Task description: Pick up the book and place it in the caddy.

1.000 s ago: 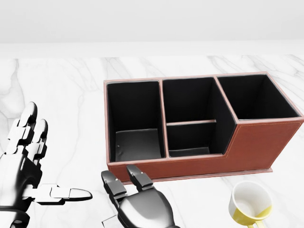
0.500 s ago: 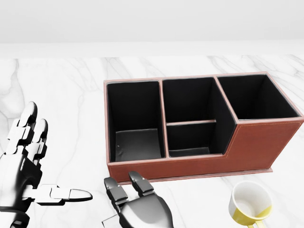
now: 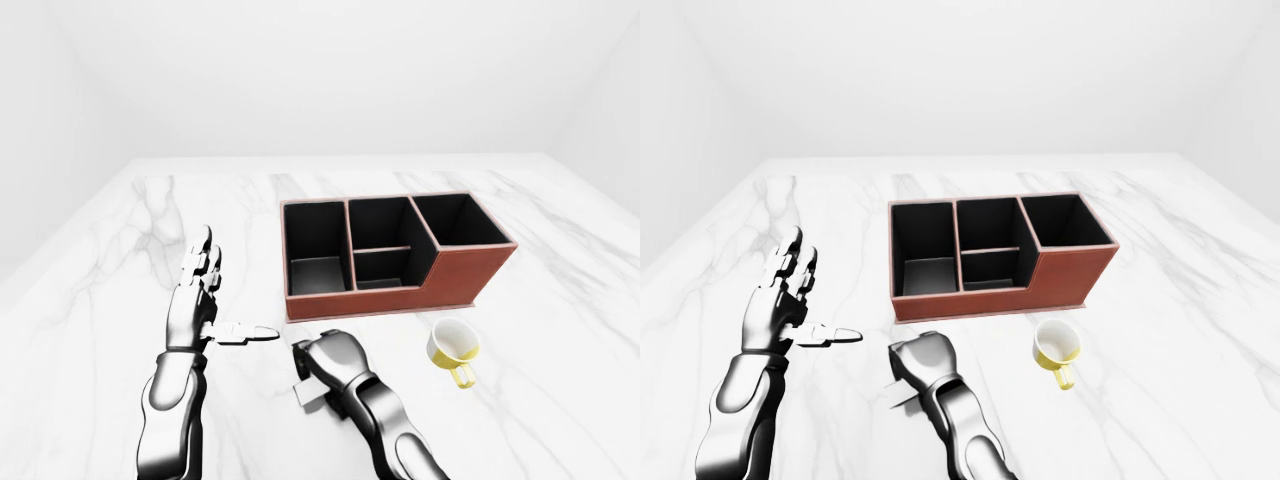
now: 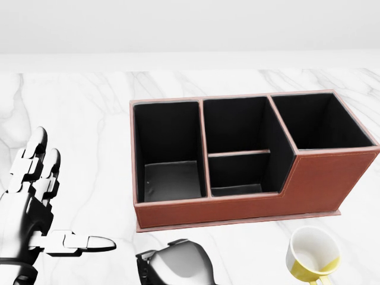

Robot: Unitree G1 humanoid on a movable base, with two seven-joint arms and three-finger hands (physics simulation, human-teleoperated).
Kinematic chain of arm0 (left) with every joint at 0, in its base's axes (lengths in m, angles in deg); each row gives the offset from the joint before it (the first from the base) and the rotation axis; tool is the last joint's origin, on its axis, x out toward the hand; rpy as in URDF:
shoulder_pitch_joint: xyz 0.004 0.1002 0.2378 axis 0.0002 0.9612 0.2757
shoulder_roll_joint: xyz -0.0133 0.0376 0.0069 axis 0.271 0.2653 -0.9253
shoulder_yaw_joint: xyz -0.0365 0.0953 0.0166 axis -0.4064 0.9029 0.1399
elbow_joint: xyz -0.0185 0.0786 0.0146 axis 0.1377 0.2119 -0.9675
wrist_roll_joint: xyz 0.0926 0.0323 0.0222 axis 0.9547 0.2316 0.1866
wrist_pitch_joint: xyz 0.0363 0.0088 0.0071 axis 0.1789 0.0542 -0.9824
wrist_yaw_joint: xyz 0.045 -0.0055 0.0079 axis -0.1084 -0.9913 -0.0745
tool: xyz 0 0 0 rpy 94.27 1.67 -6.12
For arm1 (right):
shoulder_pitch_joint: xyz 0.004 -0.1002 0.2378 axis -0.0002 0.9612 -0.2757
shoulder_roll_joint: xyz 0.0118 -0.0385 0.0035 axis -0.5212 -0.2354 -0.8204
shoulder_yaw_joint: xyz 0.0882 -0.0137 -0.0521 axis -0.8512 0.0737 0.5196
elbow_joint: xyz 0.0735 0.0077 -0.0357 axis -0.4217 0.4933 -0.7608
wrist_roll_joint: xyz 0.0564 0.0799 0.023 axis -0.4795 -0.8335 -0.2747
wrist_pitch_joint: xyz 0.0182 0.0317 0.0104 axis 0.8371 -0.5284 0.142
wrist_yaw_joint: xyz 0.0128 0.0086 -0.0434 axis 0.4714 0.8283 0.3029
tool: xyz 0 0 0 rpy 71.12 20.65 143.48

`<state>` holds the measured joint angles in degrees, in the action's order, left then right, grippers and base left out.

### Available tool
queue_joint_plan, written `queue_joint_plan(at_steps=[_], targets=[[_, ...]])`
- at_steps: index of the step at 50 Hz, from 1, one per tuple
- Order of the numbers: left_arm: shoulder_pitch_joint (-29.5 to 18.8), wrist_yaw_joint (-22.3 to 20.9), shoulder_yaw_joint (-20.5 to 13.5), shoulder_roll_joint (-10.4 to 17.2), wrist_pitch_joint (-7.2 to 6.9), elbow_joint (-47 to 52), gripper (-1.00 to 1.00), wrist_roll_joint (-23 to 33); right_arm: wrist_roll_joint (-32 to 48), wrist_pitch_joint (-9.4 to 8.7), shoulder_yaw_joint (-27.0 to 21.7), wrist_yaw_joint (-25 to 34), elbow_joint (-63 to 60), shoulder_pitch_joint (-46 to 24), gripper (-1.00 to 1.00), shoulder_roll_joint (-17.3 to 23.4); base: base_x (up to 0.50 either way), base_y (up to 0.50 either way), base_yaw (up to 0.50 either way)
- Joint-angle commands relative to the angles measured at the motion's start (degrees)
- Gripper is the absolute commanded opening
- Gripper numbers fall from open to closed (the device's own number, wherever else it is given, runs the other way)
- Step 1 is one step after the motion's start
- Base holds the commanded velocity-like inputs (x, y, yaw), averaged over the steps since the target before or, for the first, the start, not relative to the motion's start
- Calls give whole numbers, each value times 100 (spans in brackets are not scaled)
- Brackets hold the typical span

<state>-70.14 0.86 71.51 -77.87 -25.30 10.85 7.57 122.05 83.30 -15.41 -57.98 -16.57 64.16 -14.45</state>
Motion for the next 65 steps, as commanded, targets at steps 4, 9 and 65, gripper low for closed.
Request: queue_joint_plan(at_steps=[4, 9, 65], targets=[[-10, 7, -16, 11, 0, 13, 100, -5, 22, -1, -77, 124, 163, 97, -100, 42, 0, 0, 0], [-8, -1, -23, 9, 0, 1, 100, -16, 77, -1, -55, 185, 22, 125, -100, 56, 0, 0, 0], [29, -2, 53, -20, 0, 53, 100, 14, 1537, -1, -1805, 2112, -4274, -1721, -100, -652, 0, 0, 0]])
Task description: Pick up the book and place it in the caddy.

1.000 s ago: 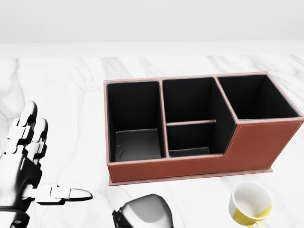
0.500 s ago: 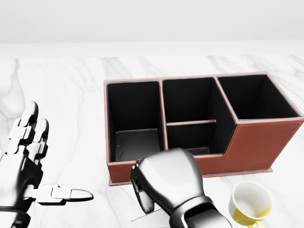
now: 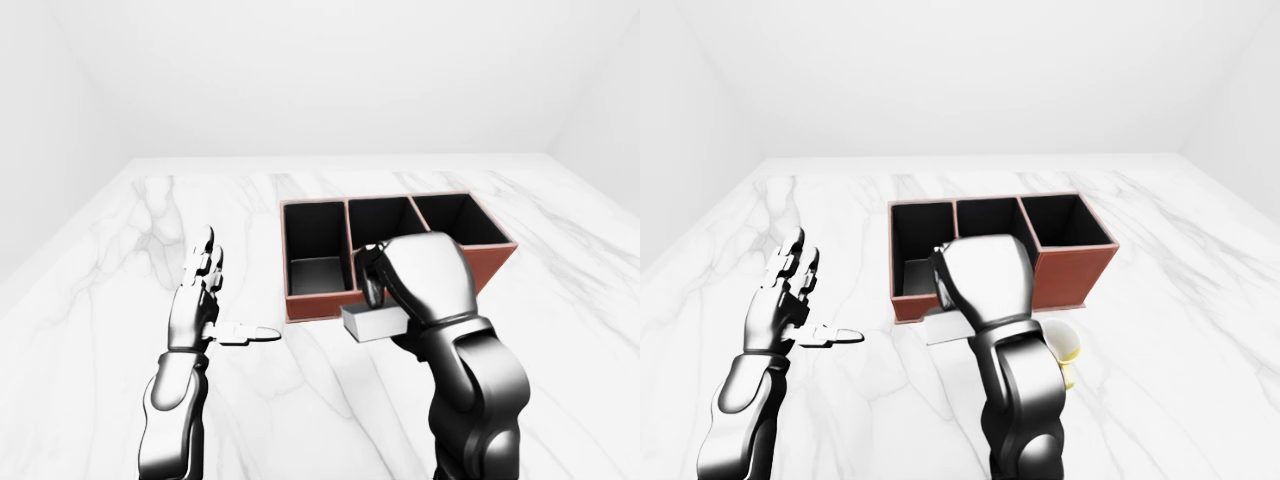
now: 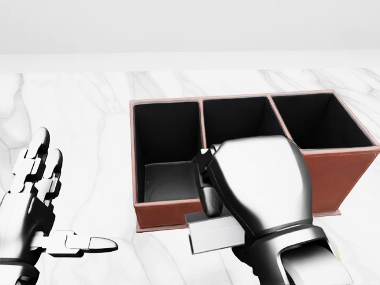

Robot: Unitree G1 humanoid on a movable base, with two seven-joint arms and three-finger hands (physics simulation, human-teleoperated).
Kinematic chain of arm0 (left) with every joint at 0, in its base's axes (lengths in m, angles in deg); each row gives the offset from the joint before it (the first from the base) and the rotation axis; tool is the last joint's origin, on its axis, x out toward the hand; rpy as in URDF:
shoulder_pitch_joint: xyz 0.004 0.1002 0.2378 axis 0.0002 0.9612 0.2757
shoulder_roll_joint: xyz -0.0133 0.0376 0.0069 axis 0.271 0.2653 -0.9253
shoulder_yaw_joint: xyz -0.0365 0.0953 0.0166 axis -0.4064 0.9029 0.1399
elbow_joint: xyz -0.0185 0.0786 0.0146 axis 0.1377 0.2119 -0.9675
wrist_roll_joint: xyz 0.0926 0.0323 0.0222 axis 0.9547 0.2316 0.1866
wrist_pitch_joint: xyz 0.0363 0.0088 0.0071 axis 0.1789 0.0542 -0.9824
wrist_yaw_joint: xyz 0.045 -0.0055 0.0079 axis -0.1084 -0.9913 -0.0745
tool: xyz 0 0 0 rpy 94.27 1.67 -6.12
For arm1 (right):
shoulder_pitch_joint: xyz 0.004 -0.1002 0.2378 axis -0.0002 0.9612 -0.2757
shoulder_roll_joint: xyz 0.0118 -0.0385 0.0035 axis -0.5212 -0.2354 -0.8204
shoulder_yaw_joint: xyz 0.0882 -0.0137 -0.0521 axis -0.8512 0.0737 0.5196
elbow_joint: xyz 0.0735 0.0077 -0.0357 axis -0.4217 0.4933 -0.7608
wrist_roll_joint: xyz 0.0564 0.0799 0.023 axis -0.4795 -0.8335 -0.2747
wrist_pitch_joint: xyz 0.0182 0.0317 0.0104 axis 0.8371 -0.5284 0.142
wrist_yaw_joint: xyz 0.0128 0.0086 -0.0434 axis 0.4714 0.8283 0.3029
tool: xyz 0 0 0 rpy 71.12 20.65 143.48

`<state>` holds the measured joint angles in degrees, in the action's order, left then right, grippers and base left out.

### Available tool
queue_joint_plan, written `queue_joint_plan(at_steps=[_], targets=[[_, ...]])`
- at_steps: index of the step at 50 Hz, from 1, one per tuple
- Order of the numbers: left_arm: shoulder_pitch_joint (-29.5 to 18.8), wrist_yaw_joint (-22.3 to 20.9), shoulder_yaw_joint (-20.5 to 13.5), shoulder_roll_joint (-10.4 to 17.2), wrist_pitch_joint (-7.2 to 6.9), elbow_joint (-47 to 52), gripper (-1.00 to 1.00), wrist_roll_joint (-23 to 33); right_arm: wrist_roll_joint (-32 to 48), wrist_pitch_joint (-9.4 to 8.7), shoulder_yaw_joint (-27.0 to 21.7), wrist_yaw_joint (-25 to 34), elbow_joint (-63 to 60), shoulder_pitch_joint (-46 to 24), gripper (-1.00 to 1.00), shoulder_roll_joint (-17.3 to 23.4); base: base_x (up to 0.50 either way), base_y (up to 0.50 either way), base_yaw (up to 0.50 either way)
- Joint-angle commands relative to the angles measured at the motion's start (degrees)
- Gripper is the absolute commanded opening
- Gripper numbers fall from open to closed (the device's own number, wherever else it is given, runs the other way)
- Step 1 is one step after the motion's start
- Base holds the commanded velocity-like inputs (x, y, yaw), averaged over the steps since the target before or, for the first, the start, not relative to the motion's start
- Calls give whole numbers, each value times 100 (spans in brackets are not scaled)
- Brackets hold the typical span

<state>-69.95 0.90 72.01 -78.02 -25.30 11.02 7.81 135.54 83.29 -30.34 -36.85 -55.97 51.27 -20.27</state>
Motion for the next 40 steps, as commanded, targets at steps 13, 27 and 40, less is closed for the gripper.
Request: queue_joint_plan(at_steps=[13, 27, 40], targets=[[-5, -7, 7, 2, 0, 58, 100, 0, -468, 0, -1293, -1, 794, -1693, -100, 582, 0, 0, 0], [-4, -8, 21, -1, 0, 5, 100, 11, -763, 0, -1393, -1, 1425, -1884, -100, 905, 0, 0, 0], [-11, 0, 12, -1, 0, 17, 100, 7, -1005, 0, -1461, -1, 2236, -2226, -100, 1105, 0, 0, 0]])
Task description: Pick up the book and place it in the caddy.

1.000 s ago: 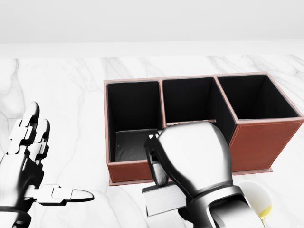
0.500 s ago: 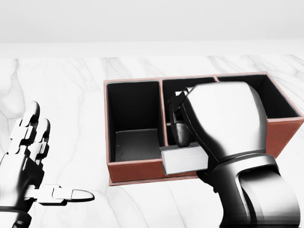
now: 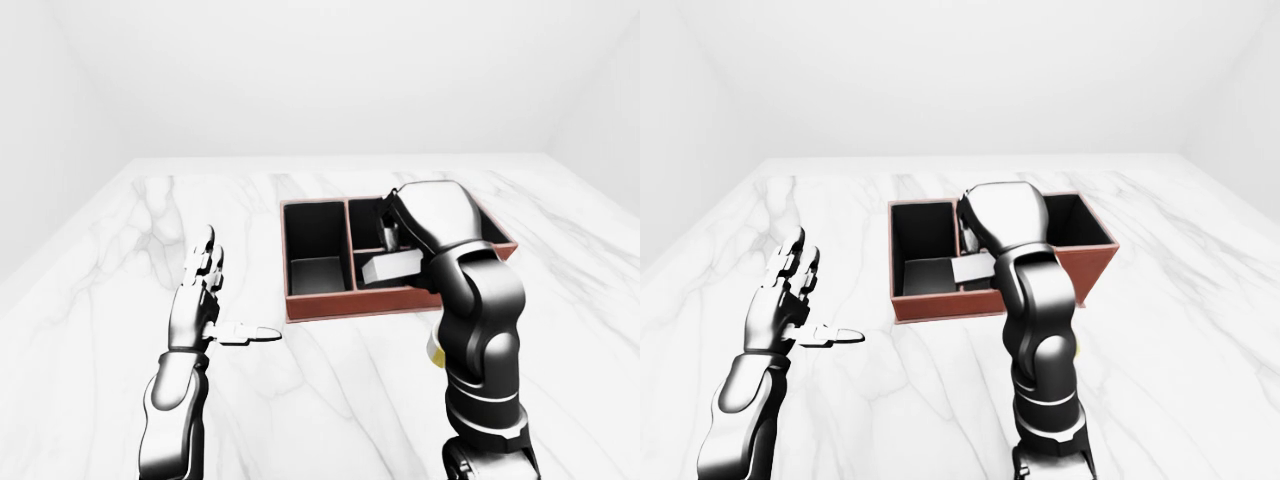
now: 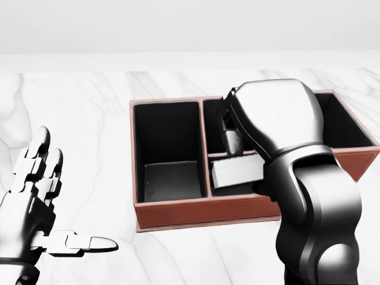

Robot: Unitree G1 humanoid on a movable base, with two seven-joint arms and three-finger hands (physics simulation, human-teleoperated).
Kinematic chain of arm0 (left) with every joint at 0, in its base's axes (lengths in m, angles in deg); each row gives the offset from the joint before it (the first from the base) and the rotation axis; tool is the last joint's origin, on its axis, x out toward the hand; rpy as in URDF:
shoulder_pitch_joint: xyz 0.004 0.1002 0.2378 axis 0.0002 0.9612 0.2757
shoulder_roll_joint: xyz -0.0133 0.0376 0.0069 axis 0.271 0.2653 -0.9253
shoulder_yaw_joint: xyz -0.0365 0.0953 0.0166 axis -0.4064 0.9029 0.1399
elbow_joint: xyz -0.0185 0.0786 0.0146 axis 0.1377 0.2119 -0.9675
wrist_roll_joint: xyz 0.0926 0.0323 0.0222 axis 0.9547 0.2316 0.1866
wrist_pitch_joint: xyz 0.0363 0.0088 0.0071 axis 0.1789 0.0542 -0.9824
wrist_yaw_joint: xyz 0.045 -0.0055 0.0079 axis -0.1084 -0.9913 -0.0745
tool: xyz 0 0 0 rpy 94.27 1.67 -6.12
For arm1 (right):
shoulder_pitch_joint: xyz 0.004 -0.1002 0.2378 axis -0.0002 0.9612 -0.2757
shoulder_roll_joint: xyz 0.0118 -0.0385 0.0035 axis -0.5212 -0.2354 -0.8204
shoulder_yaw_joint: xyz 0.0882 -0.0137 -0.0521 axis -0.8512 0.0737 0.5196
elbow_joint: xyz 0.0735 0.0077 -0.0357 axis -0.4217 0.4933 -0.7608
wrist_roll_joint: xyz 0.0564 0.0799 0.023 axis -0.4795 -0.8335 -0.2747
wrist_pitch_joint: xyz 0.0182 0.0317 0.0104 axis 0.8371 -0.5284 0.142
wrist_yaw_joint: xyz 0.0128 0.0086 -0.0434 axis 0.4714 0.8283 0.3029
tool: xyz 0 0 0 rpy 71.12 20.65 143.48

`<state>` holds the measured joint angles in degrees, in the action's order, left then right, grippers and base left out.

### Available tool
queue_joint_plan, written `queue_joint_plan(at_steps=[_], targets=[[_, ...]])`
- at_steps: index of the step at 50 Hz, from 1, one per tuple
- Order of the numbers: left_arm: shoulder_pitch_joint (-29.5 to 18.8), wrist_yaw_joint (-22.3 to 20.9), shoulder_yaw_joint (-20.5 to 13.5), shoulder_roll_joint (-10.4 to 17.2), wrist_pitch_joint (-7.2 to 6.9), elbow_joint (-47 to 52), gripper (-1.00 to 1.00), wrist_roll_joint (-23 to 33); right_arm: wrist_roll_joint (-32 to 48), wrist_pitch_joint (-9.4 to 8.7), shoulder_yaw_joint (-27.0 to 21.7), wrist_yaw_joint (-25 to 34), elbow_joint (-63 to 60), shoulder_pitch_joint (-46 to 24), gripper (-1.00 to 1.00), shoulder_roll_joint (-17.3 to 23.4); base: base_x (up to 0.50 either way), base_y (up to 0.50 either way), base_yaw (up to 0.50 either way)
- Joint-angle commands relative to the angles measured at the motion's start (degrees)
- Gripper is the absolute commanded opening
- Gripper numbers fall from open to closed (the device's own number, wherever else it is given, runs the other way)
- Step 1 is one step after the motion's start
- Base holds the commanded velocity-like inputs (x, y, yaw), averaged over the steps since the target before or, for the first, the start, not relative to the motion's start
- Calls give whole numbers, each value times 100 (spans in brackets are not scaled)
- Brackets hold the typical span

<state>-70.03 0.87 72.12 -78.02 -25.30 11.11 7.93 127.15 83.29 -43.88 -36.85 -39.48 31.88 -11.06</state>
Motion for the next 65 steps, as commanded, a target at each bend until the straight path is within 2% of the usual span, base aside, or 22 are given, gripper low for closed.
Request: queue_joint_plan(at_steps=[1, 37, 52, 65], targets=[[-11, 8, -2, 1, 0, -26, 100, 0, -197, 0, -111, -1, 684, -294, -100, 198, 0, 0, 0], [3, 17, 35, -7, 0, -26, 100, 39, -766, 0, -242, -7, 1933, -682, -100, 445, 0, 0, 0], [15, 11, 42, -8, 0, -20, 100, 31, -999, 0, -204, -563, 2144, -801, -100, 416, 0, 0, 0], [11, 9, 32, -11, 0, -15, 100, 30, -923, 0, -202, -813, 2220, -941, -100, 515, 0, 0, 0]])
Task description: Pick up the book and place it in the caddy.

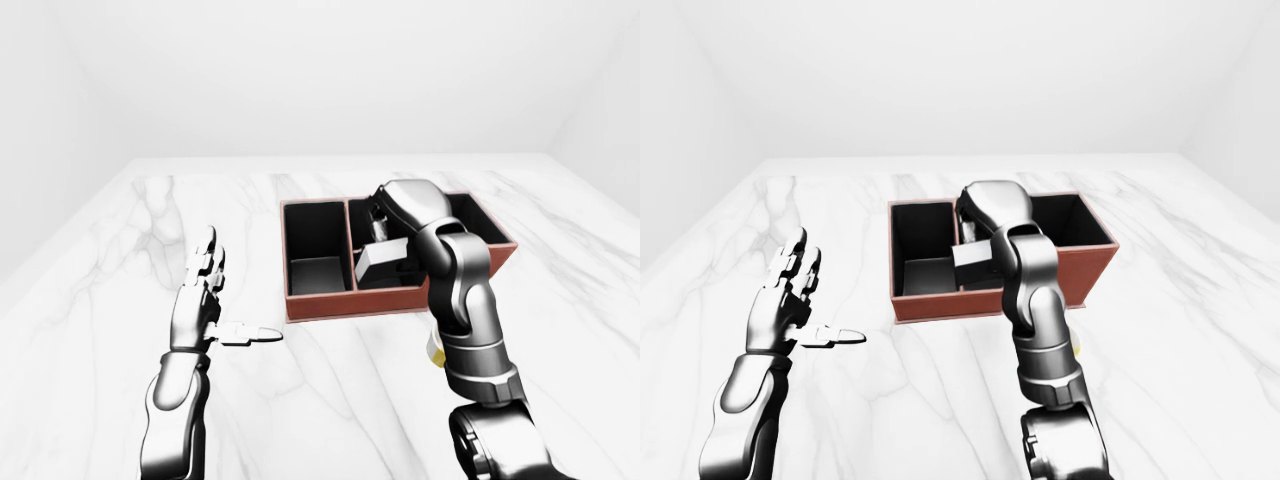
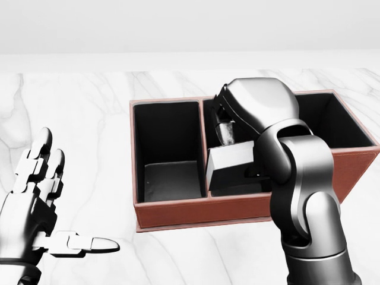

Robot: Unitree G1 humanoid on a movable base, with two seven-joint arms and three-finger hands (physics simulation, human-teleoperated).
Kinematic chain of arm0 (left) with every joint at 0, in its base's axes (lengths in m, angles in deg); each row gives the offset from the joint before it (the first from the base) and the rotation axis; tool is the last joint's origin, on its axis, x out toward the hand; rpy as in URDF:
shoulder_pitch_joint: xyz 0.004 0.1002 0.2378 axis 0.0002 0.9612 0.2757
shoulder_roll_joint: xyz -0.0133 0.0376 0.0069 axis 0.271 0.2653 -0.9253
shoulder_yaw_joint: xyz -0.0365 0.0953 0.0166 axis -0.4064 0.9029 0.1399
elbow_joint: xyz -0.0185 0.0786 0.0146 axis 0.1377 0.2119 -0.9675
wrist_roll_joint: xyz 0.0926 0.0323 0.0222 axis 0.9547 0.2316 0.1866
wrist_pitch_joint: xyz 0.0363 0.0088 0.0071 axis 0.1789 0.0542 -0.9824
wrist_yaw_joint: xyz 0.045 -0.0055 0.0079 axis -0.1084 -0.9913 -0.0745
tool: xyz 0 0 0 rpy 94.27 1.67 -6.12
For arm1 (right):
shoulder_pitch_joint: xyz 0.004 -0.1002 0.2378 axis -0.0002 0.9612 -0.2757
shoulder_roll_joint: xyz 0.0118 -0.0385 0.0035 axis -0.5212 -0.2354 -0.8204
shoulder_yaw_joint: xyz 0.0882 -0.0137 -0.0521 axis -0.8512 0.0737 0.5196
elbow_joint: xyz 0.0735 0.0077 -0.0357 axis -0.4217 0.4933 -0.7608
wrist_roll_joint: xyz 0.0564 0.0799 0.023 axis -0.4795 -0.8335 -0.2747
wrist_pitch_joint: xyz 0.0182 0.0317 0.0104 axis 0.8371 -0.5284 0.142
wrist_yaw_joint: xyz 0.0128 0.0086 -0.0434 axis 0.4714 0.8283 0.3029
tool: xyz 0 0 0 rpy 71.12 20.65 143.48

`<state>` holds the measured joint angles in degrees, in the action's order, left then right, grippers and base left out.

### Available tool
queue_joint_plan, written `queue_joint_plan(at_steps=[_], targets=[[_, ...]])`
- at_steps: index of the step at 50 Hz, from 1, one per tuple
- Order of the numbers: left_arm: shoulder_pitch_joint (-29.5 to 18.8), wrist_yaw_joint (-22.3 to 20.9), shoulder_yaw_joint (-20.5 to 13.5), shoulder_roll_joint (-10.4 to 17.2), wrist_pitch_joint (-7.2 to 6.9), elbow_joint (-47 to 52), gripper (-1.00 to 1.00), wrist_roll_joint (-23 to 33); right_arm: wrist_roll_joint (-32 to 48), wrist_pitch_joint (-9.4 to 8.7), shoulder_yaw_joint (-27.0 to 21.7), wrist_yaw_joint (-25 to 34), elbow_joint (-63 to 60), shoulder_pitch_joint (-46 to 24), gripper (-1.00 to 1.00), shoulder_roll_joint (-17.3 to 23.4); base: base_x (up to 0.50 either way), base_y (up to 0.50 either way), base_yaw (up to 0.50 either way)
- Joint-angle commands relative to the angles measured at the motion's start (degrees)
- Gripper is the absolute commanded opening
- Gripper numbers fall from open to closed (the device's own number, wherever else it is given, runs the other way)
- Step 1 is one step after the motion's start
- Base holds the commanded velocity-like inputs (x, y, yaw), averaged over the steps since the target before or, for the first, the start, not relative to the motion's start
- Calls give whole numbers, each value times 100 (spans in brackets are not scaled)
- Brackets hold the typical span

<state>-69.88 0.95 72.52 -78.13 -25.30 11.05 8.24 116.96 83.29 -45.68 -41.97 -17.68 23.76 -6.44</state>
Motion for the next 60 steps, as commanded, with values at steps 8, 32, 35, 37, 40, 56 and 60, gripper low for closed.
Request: queue_joint_plan(at_steps=[8, 32, 35, 37, 40, 56, 60], targets=[[-19, 4, -15, 7, 0, -51, 100, -10, 216, 0, -29, -407, 88, -185, -100, 44, 0, 0, 0], [-13, -4, -29, 8, 0, -30, 100, -19, 172, 0, 17, -1446, 702, 8, -100, -32, 0, 0, 0], [-27, -1, -32, 13, 0, -21, 100, -24, 150, 0, 5, -1532, 789, 7, -100, 11, 0, 0, 0], [-22, -2, -21, 10, 0, -4, 100, -17, 127, 0, -27, -1603, 844, 6, -100, 51, 0, 0, 0], [-19, 2, -1, 5, 0, -12, 100, 0, 125, 0, -45, -1668, 876, 28, -100, 100, 0, 0, 0], [-20, 8, 12, 3, 0, -27, 100, 6, 206, 0, -175, -1778, 945, -106, -100, 326, 0, 0, 0], [-1, 3, 28, -6, 0, 22, 100, 6, 144, 0, -176, -1918, 1115, -128, -100, 321, 0, 0, 0]])
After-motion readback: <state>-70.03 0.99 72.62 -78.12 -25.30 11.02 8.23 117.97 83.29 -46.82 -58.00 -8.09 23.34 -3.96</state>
